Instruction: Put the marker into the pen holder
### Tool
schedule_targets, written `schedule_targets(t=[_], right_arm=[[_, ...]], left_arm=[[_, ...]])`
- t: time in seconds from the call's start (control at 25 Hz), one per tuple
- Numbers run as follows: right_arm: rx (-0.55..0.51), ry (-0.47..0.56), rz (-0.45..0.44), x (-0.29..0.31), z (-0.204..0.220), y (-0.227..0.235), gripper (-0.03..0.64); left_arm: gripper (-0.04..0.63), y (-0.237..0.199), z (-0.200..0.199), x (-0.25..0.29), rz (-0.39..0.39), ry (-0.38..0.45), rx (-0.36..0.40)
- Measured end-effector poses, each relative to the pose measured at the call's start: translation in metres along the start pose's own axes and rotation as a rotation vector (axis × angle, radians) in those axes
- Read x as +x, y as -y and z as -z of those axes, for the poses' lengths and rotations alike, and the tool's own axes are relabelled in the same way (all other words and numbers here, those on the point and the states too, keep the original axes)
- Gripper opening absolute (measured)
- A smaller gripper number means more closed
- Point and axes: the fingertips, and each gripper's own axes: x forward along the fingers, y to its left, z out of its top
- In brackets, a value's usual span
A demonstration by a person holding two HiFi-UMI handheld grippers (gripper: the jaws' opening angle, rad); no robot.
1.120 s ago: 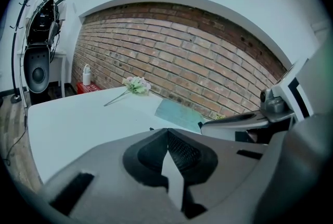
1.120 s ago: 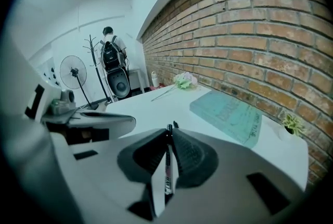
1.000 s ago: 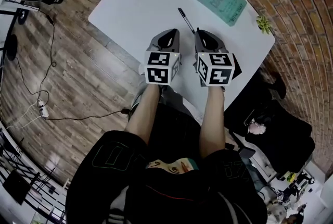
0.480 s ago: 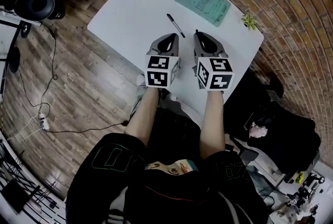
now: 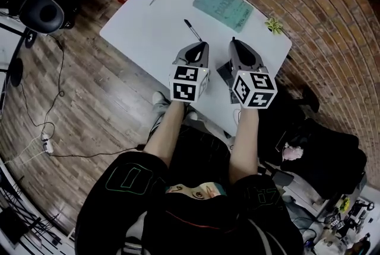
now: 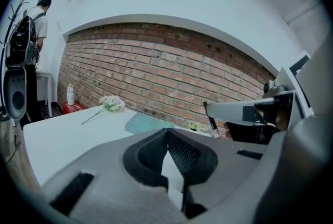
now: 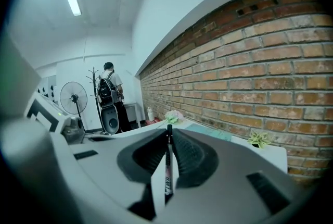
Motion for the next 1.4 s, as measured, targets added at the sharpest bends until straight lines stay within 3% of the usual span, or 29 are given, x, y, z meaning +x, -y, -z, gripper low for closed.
schedule_targets(t=[0.28, 0.72, 1.04, 1.4], right_arm=[[0.018, 0.085, 0.028, -0.033, -0.006, 0.028, 0.044], [0.15, 0.173, 0.014, -0.048, 0.008, 0.053, 0.044], [0.233, 0.219, 0.023, -0.047, 0.02, 0.066, 0.044], [0.253, 0.172, 0.027, -0.036, 0.047, 0.068, 0.044]], left_arm=[[0.008, 0.02, -0.002, -0.003, 0.01, 0.016, 0.02], [0.009, 0.025, -0.001, -0.008, 0.002, 0.025, 0.027], [0.008, 0.019, 0.018, -0.011, -0.026, -0.018, 0.018], [0.009, 0.018, 0.035, -0.005, -0.025, -0.077, 0.041]])
